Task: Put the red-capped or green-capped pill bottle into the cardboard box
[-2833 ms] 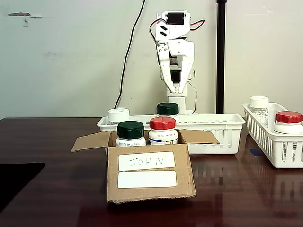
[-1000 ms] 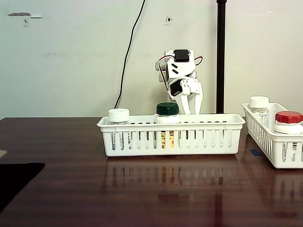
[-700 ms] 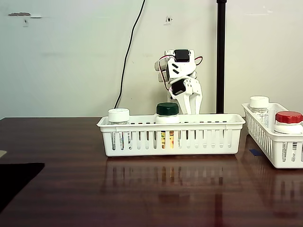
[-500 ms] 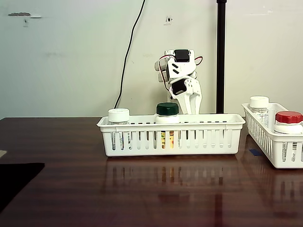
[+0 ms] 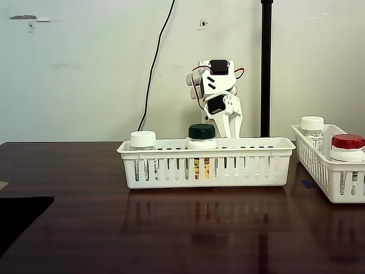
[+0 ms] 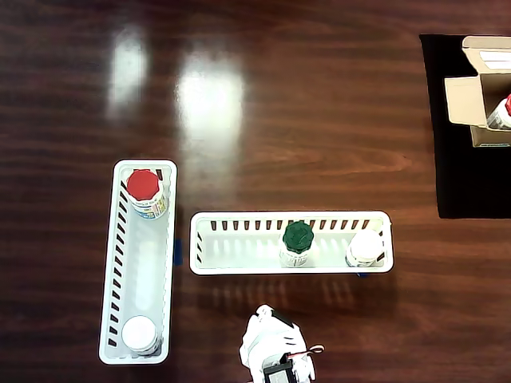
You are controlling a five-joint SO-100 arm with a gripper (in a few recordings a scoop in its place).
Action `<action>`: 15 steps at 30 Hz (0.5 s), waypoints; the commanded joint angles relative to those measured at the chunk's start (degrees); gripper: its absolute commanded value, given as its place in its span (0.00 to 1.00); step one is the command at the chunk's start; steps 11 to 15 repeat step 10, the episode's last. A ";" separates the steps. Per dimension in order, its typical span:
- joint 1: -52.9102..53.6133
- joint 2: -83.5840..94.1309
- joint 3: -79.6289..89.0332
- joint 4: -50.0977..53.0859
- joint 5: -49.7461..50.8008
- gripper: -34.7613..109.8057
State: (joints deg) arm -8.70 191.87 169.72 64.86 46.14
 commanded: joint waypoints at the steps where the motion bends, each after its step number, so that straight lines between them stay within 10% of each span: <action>1: -2.46 4.92 -0.09 0.62 -0.18 0.25; 15: -2.46 4.92 -0.09 0.62 -0.35 0.25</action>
